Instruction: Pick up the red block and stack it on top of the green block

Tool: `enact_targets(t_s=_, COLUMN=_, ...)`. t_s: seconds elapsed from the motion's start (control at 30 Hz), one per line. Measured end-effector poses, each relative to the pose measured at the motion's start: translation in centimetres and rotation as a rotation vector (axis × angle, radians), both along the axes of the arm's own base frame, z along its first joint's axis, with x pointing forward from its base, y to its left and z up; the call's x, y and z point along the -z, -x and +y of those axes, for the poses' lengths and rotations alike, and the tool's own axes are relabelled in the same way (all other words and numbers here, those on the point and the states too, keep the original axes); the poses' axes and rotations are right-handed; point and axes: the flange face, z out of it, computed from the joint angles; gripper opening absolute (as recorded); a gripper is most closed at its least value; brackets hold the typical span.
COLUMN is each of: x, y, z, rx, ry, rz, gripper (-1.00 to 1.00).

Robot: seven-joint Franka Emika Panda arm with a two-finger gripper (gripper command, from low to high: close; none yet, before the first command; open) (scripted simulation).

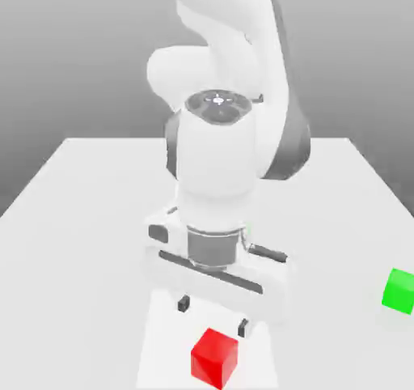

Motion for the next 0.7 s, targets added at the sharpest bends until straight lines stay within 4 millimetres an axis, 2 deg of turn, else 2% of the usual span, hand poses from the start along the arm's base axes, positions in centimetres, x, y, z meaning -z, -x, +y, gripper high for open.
enact_targets(t_s=0.07, x=2.6, y=0.1, z=0.0, rx=0.002, ry=-0.001, rz=0.003, gripper=0.0)
enact_targets(t_s=0.1, x=3.7, y=0.2, z=0.0, rx=0.001, ry=-0.001, rz=0.004, gripper=-1.0)
enact_targets(t_s=0.27, x=3.6, y=0.1, z=0.0, rx=0.001, ry=-0.001, rz=0.002, gripper=-1.0)
enact_targets(t_s=0.3, x=4.2, y=0.2, z=0.1, rx=0.001, ry=-0.001, rz=0.003, gripper=-1.0)
enact_targets(t_s=0.33, x=3.8, y=0.2, z=0.0, rx=0.001, ry=-0.001, rz=0.003, gripper=-1.0)
enact_targets(t_s=0.5, x=-1.6, y=0.2, z=0.4, rx=-0.008, ry=-0.001, rz=0.003, gripper=-1.0)
enact_targets(t_s=0.6, x=-3.0, y=1.0, z=7.5, rx=-0.197, ry=-0.006, rz=0.003, gripper=-1.0)
enact_targets(t_s=0.7, x=-3.8, y=3.2, z=14.9, rx=-0.406, ry=-0.008, rz=0.003, gripper=-1.0)
